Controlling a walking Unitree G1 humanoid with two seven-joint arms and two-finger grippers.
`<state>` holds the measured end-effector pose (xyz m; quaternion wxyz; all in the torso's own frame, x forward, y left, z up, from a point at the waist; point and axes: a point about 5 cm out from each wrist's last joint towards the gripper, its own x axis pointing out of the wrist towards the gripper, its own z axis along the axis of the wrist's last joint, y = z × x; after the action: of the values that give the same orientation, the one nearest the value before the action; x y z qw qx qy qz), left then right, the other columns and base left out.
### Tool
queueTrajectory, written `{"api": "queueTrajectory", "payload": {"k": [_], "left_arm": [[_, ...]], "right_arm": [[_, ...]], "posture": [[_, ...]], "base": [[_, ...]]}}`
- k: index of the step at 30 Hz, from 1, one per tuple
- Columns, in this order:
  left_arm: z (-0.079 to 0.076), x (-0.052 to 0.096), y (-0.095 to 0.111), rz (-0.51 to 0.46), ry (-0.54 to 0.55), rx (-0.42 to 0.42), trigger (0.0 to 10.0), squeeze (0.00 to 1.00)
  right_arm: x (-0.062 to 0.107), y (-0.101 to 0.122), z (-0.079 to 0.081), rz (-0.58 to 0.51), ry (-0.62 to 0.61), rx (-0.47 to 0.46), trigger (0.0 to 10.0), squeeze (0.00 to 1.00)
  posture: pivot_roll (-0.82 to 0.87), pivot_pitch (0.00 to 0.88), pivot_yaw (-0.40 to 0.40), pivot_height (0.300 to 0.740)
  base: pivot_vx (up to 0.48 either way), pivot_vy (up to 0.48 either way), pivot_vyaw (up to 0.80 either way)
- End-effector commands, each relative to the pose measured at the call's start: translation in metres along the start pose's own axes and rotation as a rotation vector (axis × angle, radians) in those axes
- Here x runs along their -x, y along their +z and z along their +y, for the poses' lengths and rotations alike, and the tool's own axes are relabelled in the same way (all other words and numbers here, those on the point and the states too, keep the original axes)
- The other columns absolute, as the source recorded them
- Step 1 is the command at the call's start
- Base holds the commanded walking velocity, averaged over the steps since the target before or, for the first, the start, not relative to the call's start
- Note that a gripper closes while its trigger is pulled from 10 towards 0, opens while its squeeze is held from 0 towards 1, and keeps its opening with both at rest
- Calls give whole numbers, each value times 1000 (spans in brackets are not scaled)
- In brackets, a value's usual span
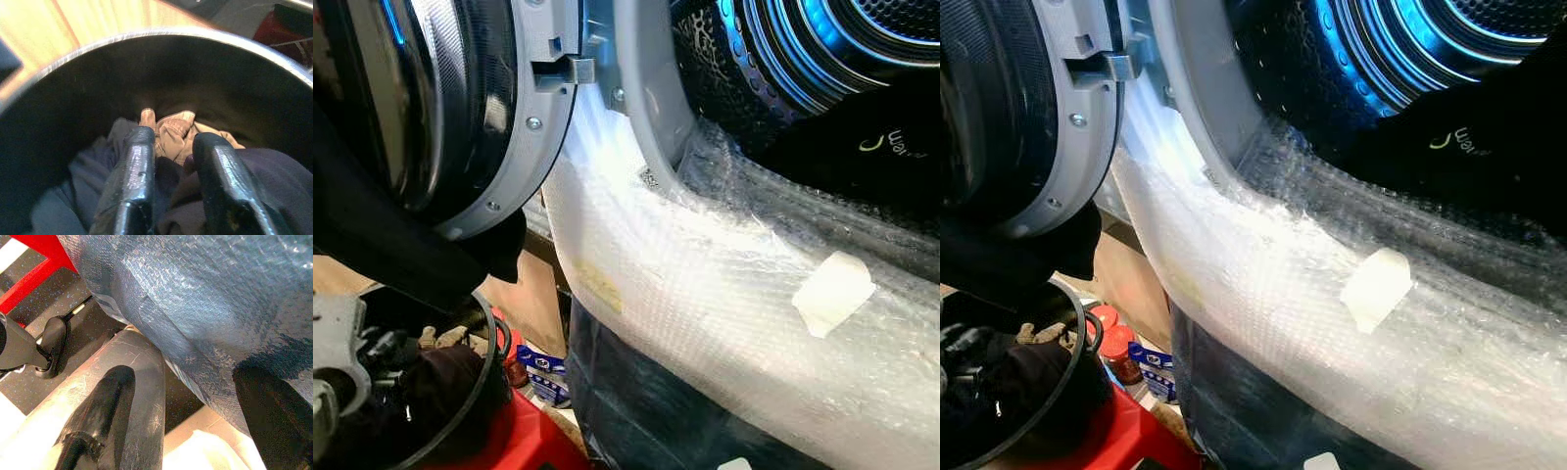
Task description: Clothes washing
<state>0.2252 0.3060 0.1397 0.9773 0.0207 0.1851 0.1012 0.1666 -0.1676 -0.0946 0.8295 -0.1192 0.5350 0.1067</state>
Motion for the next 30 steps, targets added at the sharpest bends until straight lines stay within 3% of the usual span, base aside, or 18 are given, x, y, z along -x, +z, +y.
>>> {"api": "queueTrajectory", "payload": {"k": [1, 3, 8, 10, 11, 12, 13, 15, 20, 25, 30], "left_arm": [[9, 1, -1, -15, 76, 10, 10000, 1000], [10, 0, 0, -48, 112, 52, 10000, 1000], [0, -1, 11, -223, 155, 273, 10000, 1000], [-4, -3, 9, -221, 160, 321, 10000, 1000], [-9, -5, 5, -213, 181, 400, 10000, 1000], [-9, -5, 5, -213, 181, 400, 10000, 1000], [-23, -9, -1, -179, 155, 485, 10000, 1000], [-33, -11, -4, -157, 128, 535, 10000, 1000], [-50, -14, -4, -153, 110, 620, 10000, 1000], [-51, -13, -1, -151, 104, 657, 10000, 1000], [-39, -10, -2, -156, 157, 684, 10000, 1000]], "right_arm": [[0, -22, 15, 86, 60, 16, 10000, 0], [0, -22, 15, 87, 61, 21, 10000, 0], [0, -24, 16, 89, 66, 28, 10000, 0], [0, -24, 17, 88, 66, 28, 10000, 0], [0, -23, 17, 87, 66, 29, 10000, 0], [0, -23, 17, 87, 66, 29, 10000, 0], [0, -22, 17, 86, 67, 32, 10000, 0], [0, -21, 18, 84, 69, 35, 10000, 0], [0, -19, 17, 78, 68, 25, 10000, 0], [0, -20, 17, 79, 67, 22, 10000, 0], [0, -25, 16, 88, 64, 3, 10000, 0]], "posture": [[213, 100, 2, 740], [212, 100, 3, 740], [213, 92, 4, 740], [211, 90, 6, 740], [210, 88, 6, 740], [210, 88, 6, 740], [208, 83, 9, 740], [206, 83, 9, 740], [205, 102, 10, 740], [209, 126, 14, 740], [211, 148, 13, 740]], "base": [[0, 0, 0], [0, 0, 0], [0, 0, 0], [0, 0, 0], [0, 0, 0], [0, 0, 0], [0, 0, 0], [0, 0, 0], [0, 0, 0], [0, 0, 0], [0, 0, 0]]}}
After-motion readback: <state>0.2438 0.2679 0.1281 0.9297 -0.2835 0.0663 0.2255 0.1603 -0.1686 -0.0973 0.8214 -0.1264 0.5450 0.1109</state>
